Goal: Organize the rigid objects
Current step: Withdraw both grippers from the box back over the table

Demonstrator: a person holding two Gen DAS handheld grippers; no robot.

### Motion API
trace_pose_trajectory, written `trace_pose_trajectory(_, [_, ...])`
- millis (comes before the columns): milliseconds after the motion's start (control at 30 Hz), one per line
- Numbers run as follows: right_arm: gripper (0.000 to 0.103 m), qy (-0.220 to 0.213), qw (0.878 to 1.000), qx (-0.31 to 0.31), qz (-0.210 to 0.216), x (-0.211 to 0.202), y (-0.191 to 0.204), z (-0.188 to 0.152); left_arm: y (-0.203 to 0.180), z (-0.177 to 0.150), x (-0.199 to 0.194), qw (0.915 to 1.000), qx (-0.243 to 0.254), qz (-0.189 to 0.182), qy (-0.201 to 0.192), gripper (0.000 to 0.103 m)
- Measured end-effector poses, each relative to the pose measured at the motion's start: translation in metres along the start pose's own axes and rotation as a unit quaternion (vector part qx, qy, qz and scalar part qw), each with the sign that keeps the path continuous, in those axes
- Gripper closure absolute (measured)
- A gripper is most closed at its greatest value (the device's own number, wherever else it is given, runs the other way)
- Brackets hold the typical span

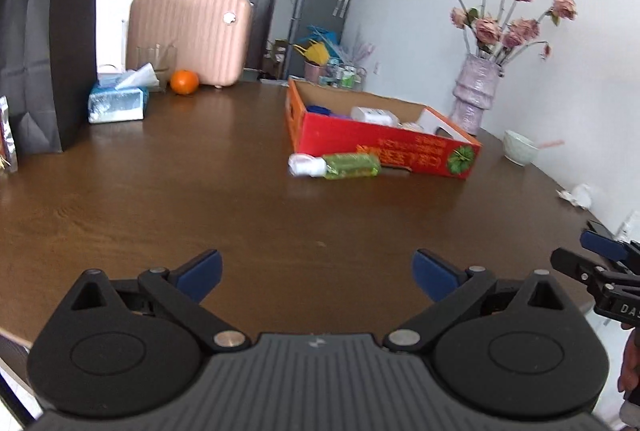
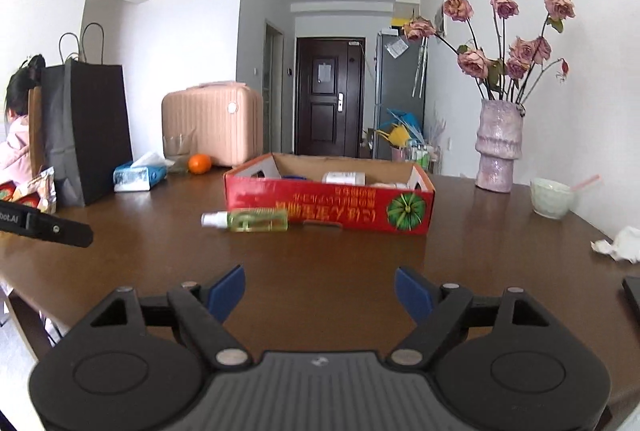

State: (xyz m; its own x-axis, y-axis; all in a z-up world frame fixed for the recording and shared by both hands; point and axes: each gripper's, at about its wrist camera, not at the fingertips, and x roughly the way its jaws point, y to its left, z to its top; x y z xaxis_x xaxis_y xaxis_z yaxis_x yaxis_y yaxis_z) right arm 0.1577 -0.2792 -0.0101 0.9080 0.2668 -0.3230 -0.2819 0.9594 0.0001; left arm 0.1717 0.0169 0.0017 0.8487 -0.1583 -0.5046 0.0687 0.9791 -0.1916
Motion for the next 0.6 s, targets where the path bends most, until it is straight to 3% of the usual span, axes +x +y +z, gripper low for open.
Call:
trace_pose_trajectory(267, [0.022, 0.002, 1.000, 0.009, 0.003, -0.024, 0.006, -0.006, -0.003, -0.013, -0.008, 1.0000, 0.002, -0.007, 0.006, 0.000])
trace_pose_trajectory(600, [0.022, 0.033, 0.999, 0.003, 0.015, 0.010, 0.010, 0.000, 0.012, -0.008, 0.021, 0.9997, 0.000, 0.005, 0.024, 0.000])
